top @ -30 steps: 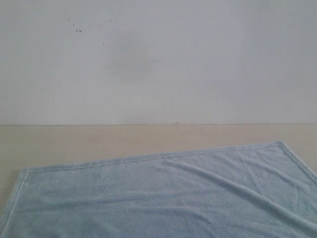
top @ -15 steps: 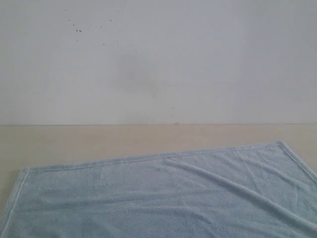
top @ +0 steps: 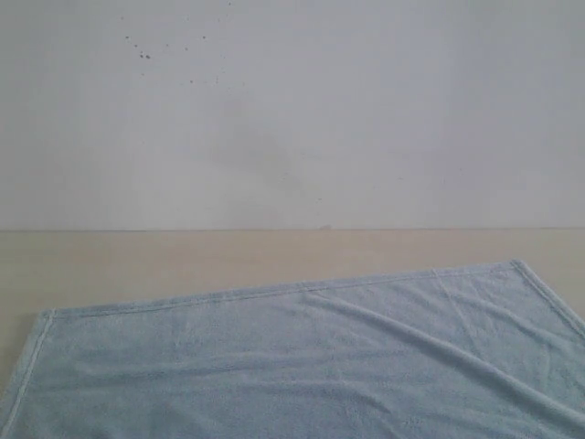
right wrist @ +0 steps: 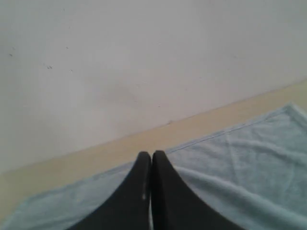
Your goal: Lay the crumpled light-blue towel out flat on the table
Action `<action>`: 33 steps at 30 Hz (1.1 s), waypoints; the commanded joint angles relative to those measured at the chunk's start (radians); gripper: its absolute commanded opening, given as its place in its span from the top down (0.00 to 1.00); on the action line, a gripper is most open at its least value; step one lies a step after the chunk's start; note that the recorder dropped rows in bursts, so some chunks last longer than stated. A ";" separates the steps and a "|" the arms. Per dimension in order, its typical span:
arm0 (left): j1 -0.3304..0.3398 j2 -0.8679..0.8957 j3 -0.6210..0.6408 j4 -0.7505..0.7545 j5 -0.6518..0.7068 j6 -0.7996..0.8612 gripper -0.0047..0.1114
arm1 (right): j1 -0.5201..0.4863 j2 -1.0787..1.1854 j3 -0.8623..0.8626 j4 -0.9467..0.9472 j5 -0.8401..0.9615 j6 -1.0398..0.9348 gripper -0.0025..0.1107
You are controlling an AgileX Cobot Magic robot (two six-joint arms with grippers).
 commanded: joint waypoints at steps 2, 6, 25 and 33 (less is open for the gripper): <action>0.003 0.002 0.003 0.003 -0.008 -0.008 0.92 | -0.049 -0.006 0.005 -0.333 -0.047 0.068 0.98; 0.003 0.002 0.003 0.003 -0.008 -0.008 0.92 | -0.171 -0.006 0.005 -0.461 0.019 0.139 0.98; 0.003 0.002 0.003 0.003 -0.008 -0.008 0.92 | -0.233 -0.006 0.005 -0.692 0.226 0.242 0.98; 0.003 0.002 0.007 0.003 -0.008 -0.008 0.92 | -0.233 -0.006 0.005 -0.692 0.226 0.242 0.98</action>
